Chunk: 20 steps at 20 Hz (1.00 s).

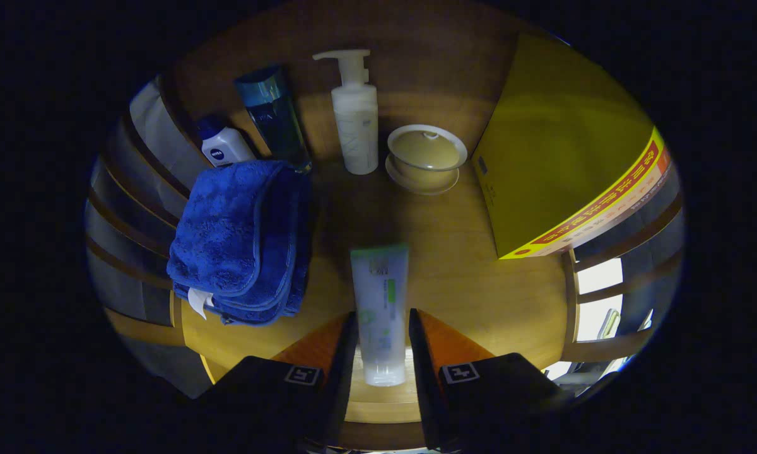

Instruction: Pull open the drawer, take out the items inside it, and place them on the countertop above the cabinet.

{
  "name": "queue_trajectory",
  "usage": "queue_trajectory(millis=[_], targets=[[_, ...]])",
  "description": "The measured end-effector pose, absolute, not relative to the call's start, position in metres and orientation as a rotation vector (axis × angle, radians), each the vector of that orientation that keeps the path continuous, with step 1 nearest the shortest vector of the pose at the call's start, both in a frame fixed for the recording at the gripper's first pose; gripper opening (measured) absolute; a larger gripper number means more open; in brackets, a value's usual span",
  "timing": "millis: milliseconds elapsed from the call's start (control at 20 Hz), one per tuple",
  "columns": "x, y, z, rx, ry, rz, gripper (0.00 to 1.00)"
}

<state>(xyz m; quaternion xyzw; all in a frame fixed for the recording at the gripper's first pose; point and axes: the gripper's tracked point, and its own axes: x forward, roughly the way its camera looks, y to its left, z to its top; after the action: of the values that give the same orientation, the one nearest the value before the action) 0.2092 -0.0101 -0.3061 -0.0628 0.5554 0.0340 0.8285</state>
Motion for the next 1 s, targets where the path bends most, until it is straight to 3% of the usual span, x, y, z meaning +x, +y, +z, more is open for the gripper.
queue_trajectory(millis=[250, 500, 1000], targets=[[0.206, -0.009, -0.290, -0.062, 1.105, 0.041, 1.00], [0.176, 0.002, -0.272, 0.020, 1.021, 0.048, 1.00], [0.096, -0.018, -0.184, -0.010, 0.675, 0.037, 0.99]])
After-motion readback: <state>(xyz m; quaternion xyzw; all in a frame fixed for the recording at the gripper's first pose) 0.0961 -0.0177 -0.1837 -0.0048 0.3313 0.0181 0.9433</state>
